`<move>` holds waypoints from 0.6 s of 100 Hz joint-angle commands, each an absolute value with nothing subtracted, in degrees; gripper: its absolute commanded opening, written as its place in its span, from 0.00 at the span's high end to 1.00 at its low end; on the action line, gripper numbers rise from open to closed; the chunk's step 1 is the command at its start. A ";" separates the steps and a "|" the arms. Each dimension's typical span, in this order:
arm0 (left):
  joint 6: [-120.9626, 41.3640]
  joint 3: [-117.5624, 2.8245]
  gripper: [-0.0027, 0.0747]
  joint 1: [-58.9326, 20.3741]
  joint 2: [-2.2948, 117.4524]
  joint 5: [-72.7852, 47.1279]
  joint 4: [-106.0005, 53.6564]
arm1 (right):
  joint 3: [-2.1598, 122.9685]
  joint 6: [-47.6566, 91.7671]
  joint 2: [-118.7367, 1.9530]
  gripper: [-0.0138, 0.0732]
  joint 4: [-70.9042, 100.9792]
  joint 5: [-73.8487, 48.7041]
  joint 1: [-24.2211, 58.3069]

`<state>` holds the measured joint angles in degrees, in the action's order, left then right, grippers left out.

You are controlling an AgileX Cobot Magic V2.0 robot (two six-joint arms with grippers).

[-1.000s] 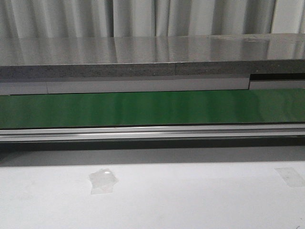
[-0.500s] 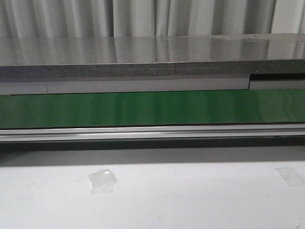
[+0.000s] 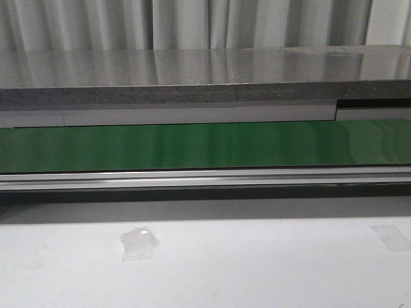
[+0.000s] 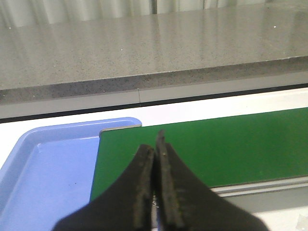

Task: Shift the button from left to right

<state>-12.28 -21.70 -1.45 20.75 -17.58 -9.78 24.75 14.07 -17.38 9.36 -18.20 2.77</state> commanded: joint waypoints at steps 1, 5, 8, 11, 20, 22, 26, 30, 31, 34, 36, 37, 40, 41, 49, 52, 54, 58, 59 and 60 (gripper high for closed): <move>-12.11 -23.45 0.99 -1.67 20.97 -12.71 -10.59 | 25.64 13.84 -17.61 0.92 10.14 -13.21 2.80; -12.11 -23.45 0.99 -1.67 20.97 -12.71 -10.59 | 25.16 13.11 -17.61 0.92 10.00 -12.60 2.80; -12.11 -23.45 0.99 -1.67 20.97 -12.71 -10.59 | 24.75 12.38 -17.61 0.92 9.54 -11.61 2.80; -12.11 -23.45 0.99 -1.67 20.97 -12.71 -10.59 | 24.25 11.31 -17.61 0.92 8.61 -10.83 2.80; -12.11 -23.45 0.99 -1.67 20.97 -12.71 -10.59 | 22.12 5.30 -16.98 0.92 4.95 -8.32 2.80; -12.11 -23.45 0.99 -1.67 20.97 -12.71 -10.59 | 21.56 3.70 -16.62 0.92 3.97 -7.96 2.80; -12.11 -23.45 0.99 -1.67 20.97 -12.71 -10.59 | 20.37 0.66 -15.69 0.92 1.96 -7.70 2.97; -12.11 -23.45 0.99 -1.67 20.97 -12.71 -10.59 | 19.27 -1.64 -14.54 0.92 0.00 -7.37 3.30; -12.11 -23.45 0.99 -1.67 20.97 -12.71 -10.59 | 18.82 -1.93 -14.33 0.92 0.00 -7.37 3.31; -12.11 -23.45 0.99 -1.67 20.97 -12.71 -10.59 | 17.90 -2.84 -13.47 0.92 -0.93 -6.95 3.53; -12.11 -23.45 0.99 -1.67 20.97 -12.71 -10.59 | 17.17 -3.15 -12.79 0.92 -1.36 -6.71 3.59; -12.11 -23.45 0.99 -1.67 20.97 -12.71 -10.59 | 16.93 -3.15 -12.31 0.92 -1.52 -6.58 3.67; -12.11 -23.45 0.99 -1.67 20.97 -12.71 -10.59 | 15.69 -3.15 -11.34 0.92 -1.65 -6.20 3.79; -12.11 -23.45 0.99 -1.67 20.97 -12.71 -10.59 | 15.44 -3.15 -11.09 0.92 -1.72 -6.00 3.79; -12.11 -23.45 0.99 -1.67 20.97 -12.71 -10.59 | 12.57 -3.15 -7.99 0.92 -1.72 -5.01 3.79; -12.11 -23.45 0.99 -1.67 20.97 -12.71 -10.59 | 11.23 -3.15 -6.94 0.92 -1.72 -4.61 3.79; -12.11 -23.45 0.99 -1.67 20.97 -12.71 -10.59 | 10.40 -3.15 -6.11 0.92 -1.72 -4.30 3.79; -12.11 -23.45 0.99 -1.67 20.97 -12.71 -10.59 | 8.98 -3.15 -4.36 0.92 -1.72 -3.54 3.79; -12.11 -23.45 0.99 -1.67 20.97 -12.71 -10.59 | 8.43 -3.15 -4.06 0.92 -1.72 -3.42 3.79; -12.11 -23.45 0.99 -1.67 20.97 -12.71 -10.59 | 8.16 -3.15 -3.46 0.92 -1.72 -3.19 3.79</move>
<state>-12.28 -21.70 -1.45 20.75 -17.58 -9.78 9.53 -2.88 -6.00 -0.86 -9.66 3.71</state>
